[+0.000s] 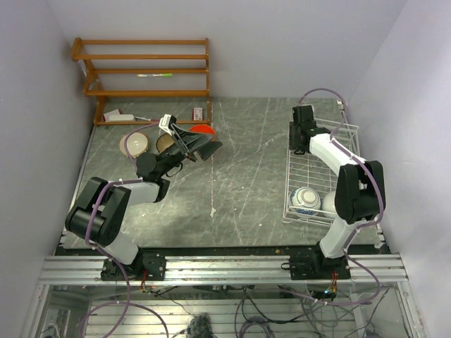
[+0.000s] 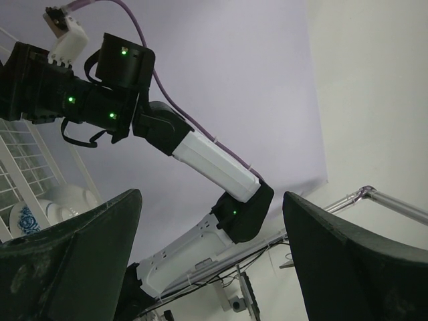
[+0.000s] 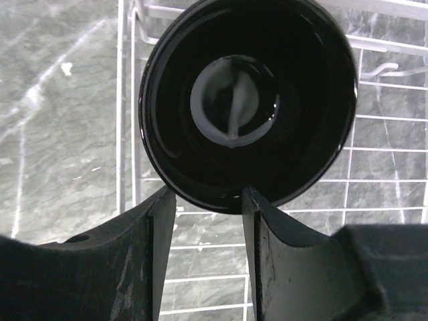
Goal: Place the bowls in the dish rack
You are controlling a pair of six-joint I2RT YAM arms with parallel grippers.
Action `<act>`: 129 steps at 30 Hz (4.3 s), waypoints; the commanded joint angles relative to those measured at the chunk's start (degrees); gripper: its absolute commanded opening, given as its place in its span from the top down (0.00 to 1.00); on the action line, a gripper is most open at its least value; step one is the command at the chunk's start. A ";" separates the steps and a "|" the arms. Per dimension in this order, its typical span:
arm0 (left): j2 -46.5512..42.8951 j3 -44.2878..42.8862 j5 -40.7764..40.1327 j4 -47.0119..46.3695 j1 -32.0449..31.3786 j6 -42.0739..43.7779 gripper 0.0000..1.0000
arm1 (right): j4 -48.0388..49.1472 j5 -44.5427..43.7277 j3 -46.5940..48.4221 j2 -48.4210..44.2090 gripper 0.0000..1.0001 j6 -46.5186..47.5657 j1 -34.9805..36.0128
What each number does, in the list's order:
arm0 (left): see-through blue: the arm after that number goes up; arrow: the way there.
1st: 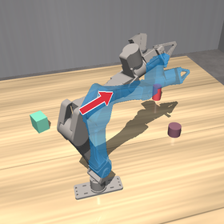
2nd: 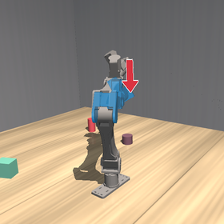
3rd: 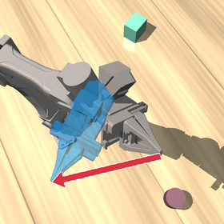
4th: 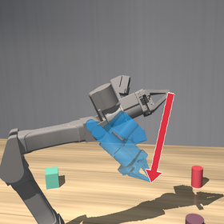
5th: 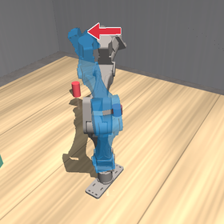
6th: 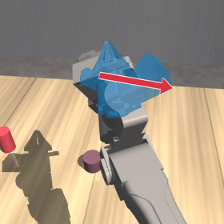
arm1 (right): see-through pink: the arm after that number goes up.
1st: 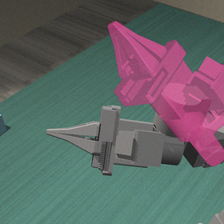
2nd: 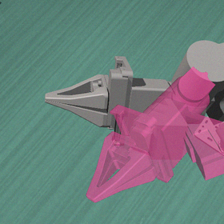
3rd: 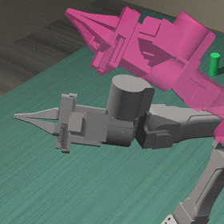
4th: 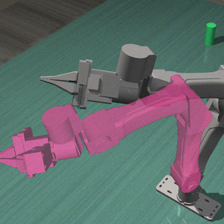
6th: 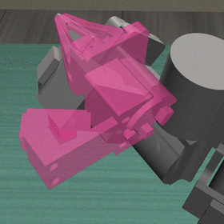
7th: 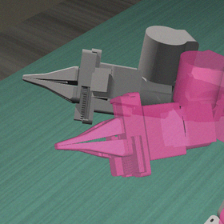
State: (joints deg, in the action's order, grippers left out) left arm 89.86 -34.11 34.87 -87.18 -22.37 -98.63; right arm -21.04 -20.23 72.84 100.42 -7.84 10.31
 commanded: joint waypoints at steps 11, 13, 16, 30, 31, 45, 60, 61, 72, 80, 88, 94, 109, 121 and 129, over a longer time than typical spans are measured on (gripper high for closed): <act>-0.27 0.44 1.69 -12.04 0.84 0.15 0.03 | 5.14 -9.21 1.03 3.80 0.60 2.03 1.21; -0.25 0.65 1.69 -12.01 0.84 0.23 0.03 | 5.85 -9.25 0.82 4.25 0.64 1.93 1.20; -0.38 0.90 1.78 -12.00 0.94 0.06 0.03 | 6.66 -8.83 0.72 4.87 0.80 1.66 1.16; -2.32 2.07 2.04 -11.96 2.07 -0.49 0.03 | 15.53 3.98 -5.50 -5.77 1.00 -4.96 -0.12; -2.41 2.07 2.11 -11.96 2.14 -0.59 0.03 | 17.29 6.28 -6.72 -8.12 1.00 -6.28 -0.39; -3.23 1.86 2.24 -11.96 3.03 -1.12 0.03 | 54.89 50.20 -29.44 -19.93 1.00 -36.39 -19.86; -2.60 0.73 1.95 -11.96 3.12 -0.95 0.03 | 101.84 66.63 -34.91 -1.72 1.00 -69.69 -28.06; -2.51 0.78 1.95 -11.95 3.12 -0.95 0.03 | 103.44 66.40 -34.47 0.19 1.00 -70.84 -28.18; -2.11 0.02 1.88 -11.96 3.12 -1.06 0.03 | 118.69 66.17 -30.95 17.05 1.00 -81.99 -30.05; -0.63 0.08 1.77 -11.96 3.12 -1.10 0.04 | 112.06 68.57 -35.28 17.26 1.00 -79.43 -32.91; -0.30 0.01 1.60 -11.91 3.12 -1.13 0.04 | 86.08 65.96 -36.40 8.67 0.86 -66.25 -34.52; -0.23 0.02 1.51 -11.96 3.12 -1.04 0.04 | 64.14 61.04 -33.02 2.55 0.72 -55.35 -34.56; -0.16 0.71 2.13 -11.96 3.21 -0.98 0.04 | 48.13 52.47 -32.84 -5.90 0.68 -49.34 -34.65; -0.10 0.62 2.12 -11.96 3.21 -1.24 0.03 | 29.68 45.53 -23.85 -13.23 0.47 -37.03 -33.51; 2.18 -0.04 4.29 -11.96 3.21 -1.47 0.04 | 12.66 30.84 -13.06 -13.25 0.29 -25.46 -26.37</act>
State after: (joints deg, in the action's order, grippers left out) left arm 90.63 -32.42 35.99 -87.20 -19.84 -99.94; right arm 2.83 20.12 55.09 87.24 -41.30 -19.90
